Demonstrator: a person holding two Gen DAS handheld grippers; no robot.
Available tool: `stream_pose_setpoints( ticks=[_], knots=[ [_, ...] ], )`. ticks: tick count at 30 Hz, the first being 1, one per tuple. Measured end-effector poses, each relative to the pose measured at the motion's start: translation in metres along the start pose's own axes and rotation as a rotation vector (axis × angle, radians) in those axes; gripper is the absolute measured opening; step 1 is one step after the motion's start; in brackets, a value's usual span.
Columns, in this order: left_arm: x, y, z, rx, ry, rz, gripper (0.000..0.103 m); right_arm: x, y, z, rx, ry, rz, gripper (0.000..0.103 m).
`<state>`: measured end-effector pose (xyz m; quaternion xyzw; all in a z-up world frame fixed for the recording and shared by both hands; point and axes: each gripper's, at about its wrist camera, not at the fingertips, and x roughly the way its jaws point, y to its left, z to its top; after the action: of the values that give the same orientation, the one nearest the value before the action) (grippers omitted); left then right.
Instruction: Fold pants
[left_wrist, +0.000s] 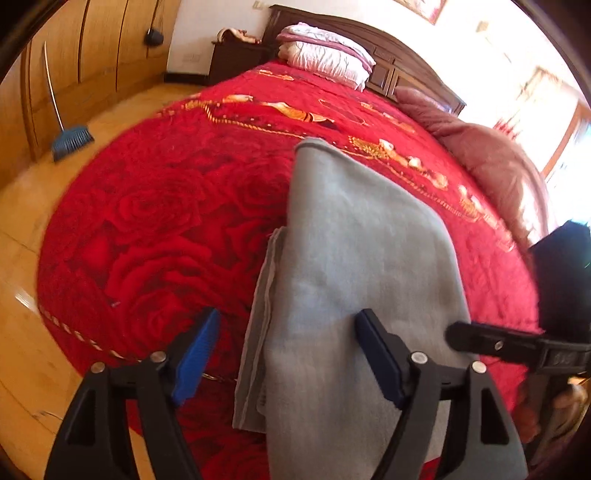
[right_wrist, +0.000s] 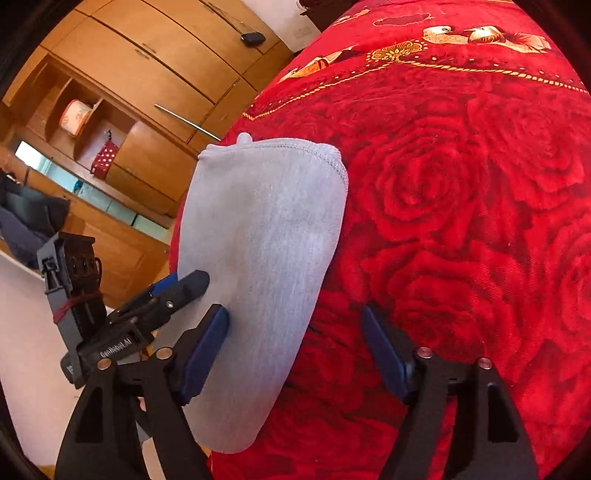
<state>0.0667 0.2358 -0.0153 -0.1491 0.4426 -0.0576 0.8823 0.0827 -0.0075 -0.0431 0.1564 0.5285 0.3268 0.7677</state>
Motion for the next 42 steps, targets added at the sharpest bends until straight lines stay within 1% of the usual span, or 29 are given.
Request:
stream_pose_setpoints(
  ticks=[1, 4, 8, 13, 16, 19, 21, 22, 24, 26, 28, 30, 32, 34, 35, 36, 37, 39, 42],
  knots=[
    [0.000, -0.001, 0.000, 0.012, -0.003, 0.001, 0.080, -0.001, 0.000, -0.003, -0.007, -0.013, 0.002, 0.078],
    [0.001, -0.010, -0.001, 0.070, -0.012, 0.041, 0.083, -0.001, 0.002, -0.010, -0.029, -0.047, -0.005, 0.079],
    [0.003, -0.007, -0.002, 0.036, -0.012, 0.022, 0.084, -0.001, 0.007, -0.015, -0.045, -0.063, -0.026, 0.079],
    [0.001, -0.008, -0.005, 0.040, -0.024, 0.030, 0.085, -0.003, 0.012, -0.014, -0.031, -0.060, -0.048, 0.079],
    [0.002, -0.008, -0.005, 0.041, -0.025, 0.028, 0.085, -0.003, 0.020, -0.016, -0.013, -0.068, -0.081, 0.080],
    [0.001, -0.008, -0.007, 0.041, -0.034, 0.029, 0.086, 0.001, 0.025, -0.015, -0.021, -0.059, -0.063, 0.080],
    [0.000, -0.008, -0.008, 0.035, -0.043, 0.031, 0.086, 0.004, 0.026, -0.012, -0.023, -0.063, -0.031, 0.069],
    [0.000, -0.009, -0.008, 0.033, -0.045, 0.034, 0.086, 0.007, 0.026, -0.010, -0.026, -0.058, -0.013, 0.063],
    [-0.001, -0.011, -0.008, 0.022, -0.047, 0.045, 0.085, 0.012, 0.025, -0.005, -0.027, -0.067, 0.008, 0.059],
    [-0.003, -0.012, -0.008, 0.008, -0.047, 0.032, 0.077, 0.018, 0.025, -0.001, -0.033, -0.081, 0.018, 0.054],
    [-0.003, -0.012, -0.007, -0.009, -0.044, -0.010, 0.062, 0.021, 0.026, 0.001, -0.027, -0.087, 0.025, 0.050],
    [-0.001, -0.009, -0.006, -0.050, -0.036, -0.037, 0.062, 0.020, 0.027, 0.002, -0.023, -0.085, 0.031, 0.045],
    [0.001, -0.005, -0.005, -0.094, -0.035, -0.062, 0.062, 0.017, 0.030, 0.001, -0.026, -0.088, 0.039, 0.036],
    [0.001, -0.003, -0.003, -0.125, -0.032, -0.077, 0.061, 0.008, 0.032, 0.002, -0.014, -0.110, 0.065, 0.030],
    [0.001, -0.004, -0.002, -0.129, -0.030, -0.078, 0.058, 0.004, 0.033, 0.003, -0.013, -0.113, 0.072, 0.029],
    [-0.002, -0.005, -0.002, -0.135, -0.031, -0.090, 0.047, 0.001, 0.034, 0.002, -0.018, -0.117, 0.075, 0.029],
    [-0.005, -0.006, -0.002, -0.145, -0.036, -0.089, 0.041, -0.003, 0.036, 0.002, -0.029, -0.124, 0.068, 0.029],
    [-0.014, -0.009, -0.001, -0.150, -0.051, -0.093, 0.033, -0.014, 0.040, 0.002, -0.061, -0.133, 0.059, 0.029],
    [-0.020, -0.012, -0.003, -0.185, -0.049, -0.141, 0.032, -0.030, 0.039, -0.001, -0.090, -0.134, 0.039, 0.029]
  ],
)
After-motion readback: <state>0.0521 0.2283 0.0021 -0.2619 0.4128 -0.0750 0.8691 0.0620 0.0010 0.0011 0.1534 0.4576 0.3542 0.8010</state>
